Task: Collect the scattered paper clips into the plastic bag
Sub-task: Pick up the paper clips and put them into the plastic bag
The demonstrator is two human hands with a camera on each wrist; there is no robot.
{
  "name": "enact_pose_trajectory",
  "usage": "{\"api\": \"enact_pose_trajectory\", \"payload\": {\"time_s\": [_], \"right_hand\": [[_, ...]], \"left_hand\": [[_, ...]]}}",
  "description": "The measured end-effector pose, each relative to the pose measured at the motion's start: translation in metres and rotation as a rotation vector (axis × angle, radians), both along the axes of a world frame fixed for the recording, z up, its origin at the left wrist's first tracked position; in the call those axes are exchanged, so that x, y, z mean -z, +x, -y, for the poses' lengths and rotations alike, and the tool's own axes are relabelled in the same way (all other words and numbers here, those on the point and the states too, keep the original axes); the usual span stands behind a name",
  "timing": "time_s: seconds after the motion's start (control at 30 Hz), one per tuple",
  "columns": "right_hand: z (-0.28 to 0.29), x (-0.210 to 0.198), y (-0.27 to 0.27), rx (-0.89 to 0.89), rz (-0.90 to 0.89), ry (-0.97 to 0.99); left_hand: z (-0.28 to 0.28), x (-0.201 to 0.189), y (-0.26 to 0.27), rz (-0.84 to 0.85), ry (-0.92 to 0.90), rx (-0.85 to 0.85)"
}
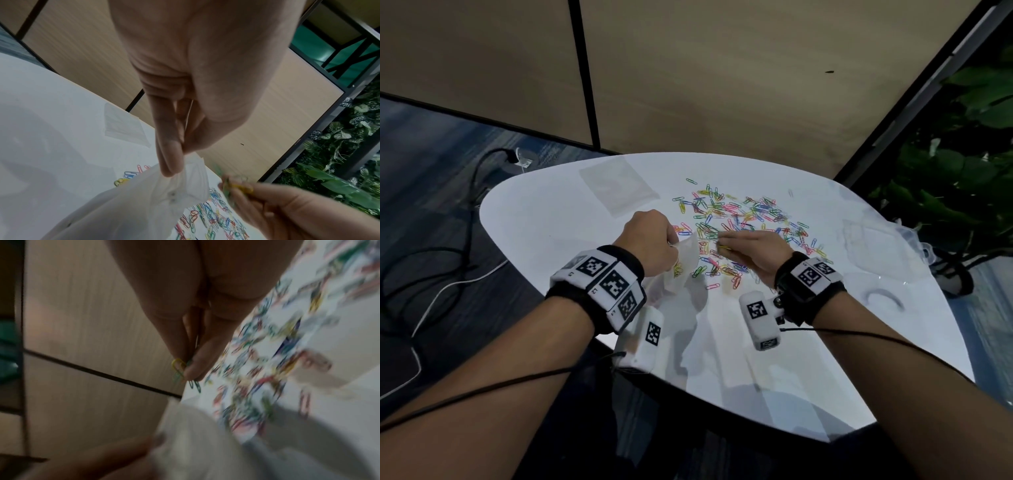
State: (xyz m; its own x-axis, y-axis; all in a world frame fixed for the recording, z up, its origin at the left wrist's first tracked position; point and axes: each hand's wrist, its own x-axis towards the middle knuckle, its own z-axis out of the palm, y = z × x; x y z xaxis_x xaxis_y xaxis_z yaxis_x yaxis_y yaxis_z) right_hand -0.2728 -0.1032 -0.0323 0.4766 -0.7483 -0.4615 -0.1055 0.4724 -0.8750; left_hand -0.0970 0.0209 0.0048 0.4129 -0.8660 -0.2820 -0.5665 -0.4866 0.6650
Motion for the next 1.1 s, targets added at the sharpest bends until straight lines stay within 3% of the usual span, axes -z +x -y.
{"api": "enact_pose_trajectory", "payload": {"time_s": [0.07, 0.17, 0.33, 0.5, 0.63, 0.67, 0.77, 0.83, 0.87, 0.93, 1.0, 1.03, 1.1], "right_hand": [[-0.017, -0.012, 0.012, -0.095, 0.117, 0.092], [-0.037, -0.012, 0.028, -0.202, 0.062, 0.091], [-0.049, 0.01, 0.043, -0.28, -0.372, -0.356], [-0.052, 0.009, 0.052, -0.359, -0.515, -0.587], [-0.051, -0.002, 0.051, -0.633, -0.57, -0.748], [-0.048, -0.007, 0.049, -0.615, -0.507, -0.702], [-0.03, -0.015, 0.038, -0.346, -0.233, -0.418], [-0.014, -0.006, 0.026, -0.3, -0.316, -0.541], [-0.008, 0.004, 0.019, -0.378, -0.454, -0.707], [-0.009, 0.031, 0.006, -0.739, -0.74, -1.017], [-0.018, 0.062, -0.005, -1.097, -0.865, -1.204], [-0.021, 0.076, -0.009, -1.193, -0.904, -1.28], [-0.02, 0.092, -0.015, -1.195, -1.028, -1.374]], "left_hand": [[0.001, 0.002, -0.001, 0.002, -0.001, -0.001], [0.002, 0.005, -0.001, -0.013, -0.01, -0.003], [0.001, 0.005, -0.002, -0.016, -0.033, 0.027], [0.0, 0.004, -0.004, 0.011, -0.035, 0.076], [-0.001, 0.004, 0.001, 0.015, -0.03, 0.054], [-0.001, 0.004, 0.002, 0.02, -0.035, 0.045], [-0.003, 0.002, 0.007, 0.025, -0.036, -0.002], [-0.004, 0.001, 0.011, 0.014, -0.034, -0.024], [-0.005, 0.0, 0.012, 0.01, -0.033, -0.029], [-0.007, -0.001, 0.013, 0.011, -0.031, -0.031], [-0.007, -0.001, 0.014, 0.011, -0.033, -0.037], [-0.007, -0.002, 0.014, 0.009, -0.032, -0.04], [-0.006, -0.002, 0.014, 0.002, -0.028, -0.047]]}}
